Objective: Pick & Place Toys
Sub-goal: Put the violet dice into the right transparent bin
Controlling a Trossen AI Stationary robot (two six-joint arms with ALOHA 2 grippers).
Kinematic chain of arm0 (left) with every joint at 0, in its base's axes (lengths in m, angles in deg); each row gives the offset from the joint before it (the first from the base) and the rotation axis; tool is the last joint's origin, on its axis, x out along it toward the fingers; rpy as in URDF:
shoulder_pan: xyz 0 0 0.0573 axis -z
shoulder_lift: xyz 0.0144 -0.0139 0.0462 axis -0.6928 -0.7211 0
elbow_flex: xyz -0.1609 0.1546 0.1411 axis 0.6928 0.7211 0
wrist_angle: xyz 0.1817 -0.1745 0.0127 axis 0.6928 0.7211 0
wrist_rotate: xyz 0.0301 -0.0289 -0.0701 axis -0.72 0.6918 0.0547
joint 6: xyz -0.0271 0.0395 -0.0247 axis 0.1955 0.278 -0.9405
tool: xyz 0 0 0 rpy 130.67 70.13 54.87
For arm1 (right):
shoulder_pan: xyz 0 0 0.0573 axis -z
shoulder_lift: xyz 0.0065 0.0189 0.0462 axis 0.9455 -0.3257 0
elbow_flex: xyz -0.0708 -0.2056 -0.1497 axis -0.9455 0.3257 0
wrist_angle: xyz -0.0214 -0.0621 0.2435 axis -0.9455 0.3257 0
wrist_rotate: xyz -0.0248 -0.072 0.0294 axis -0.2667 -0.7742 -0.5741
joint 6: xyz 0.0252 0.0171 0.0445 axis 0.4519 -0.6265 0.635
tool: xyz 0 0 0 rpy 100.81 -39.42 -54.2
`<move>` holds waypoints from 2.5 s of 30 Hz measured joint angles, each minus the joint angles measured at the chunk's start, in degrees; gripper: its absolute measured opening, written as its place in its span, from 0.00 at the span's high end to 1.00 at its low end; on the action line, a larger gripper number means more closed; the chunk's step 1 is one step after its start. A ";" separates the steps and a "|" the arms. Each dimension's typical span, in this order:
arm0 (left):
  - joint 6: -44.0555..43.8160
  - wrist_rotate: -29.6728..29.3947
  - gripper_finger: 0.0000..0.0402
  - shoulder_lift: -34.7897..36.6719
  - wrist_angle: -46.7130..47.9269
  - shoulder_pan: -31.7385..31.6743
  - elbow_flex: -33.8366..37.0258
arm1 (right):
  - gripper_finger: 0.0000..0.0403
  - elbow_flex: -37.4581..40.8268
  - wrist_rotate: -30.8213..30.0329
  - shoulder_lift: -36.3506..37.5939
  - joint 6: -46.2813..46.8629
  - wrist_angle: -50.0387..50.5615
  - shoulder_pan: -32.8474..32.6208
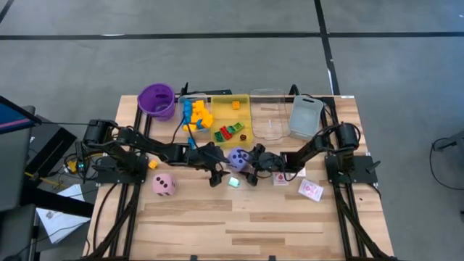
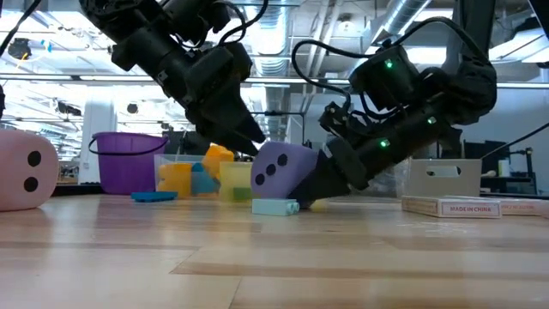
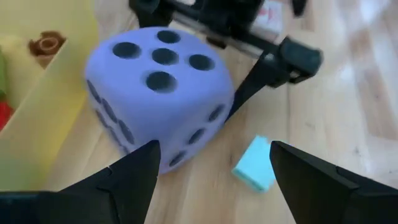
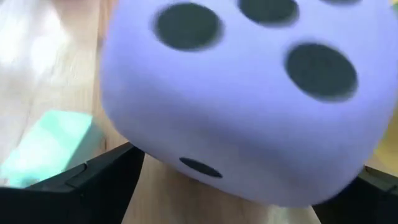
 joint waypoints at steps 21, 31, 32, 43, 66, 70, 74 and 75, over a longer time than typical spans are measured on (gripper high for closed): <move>-3.30 3.20 0.26 0.00 -1.06 0.48 -0.01 | 0.02 -0.22 -0.18 0.28 5.58 -0.21 0.68; -6.01 3.14 0.26 0.00 8.88 0.46 -0.01 | 0.02 -0.20 -0.18 0.26 5.45 -0.17 0.66; -6.08 3.12 0.26 0.00 10.05 0.46 -0.01 | 0.02 -0.20 -0.18 0.26 5.42 -0.17 0.66; -5.94 -1.32 0.26 0.00 13.52 -2.47 0.02 | 0.02 -0.97 -0.18 0.22 5.40 -0.01 0.66; -5.88 0.63 0.26 -0.02 8.71 -6.38 0.10 | 0.01 -7.28 0.38 0.09 5.40 7.45 0.99; -5.86 0.63 0.26 -0.02 8.80 -6.38 0.04 | 0.01 -7.24 0.49 0.09 5.41 6.88 1.05; -5.88 0.34 0.26 -0.02 9.18 -6.38 0.04 | 0.02 -7.19 0.09 0.09 8.72 5.51 1.03; -5.88 0.28 0.26 -0.02 9.10 -6.38 0.04 | 0.02 -7.20 0.12 0.09 9.84 5.52 1.03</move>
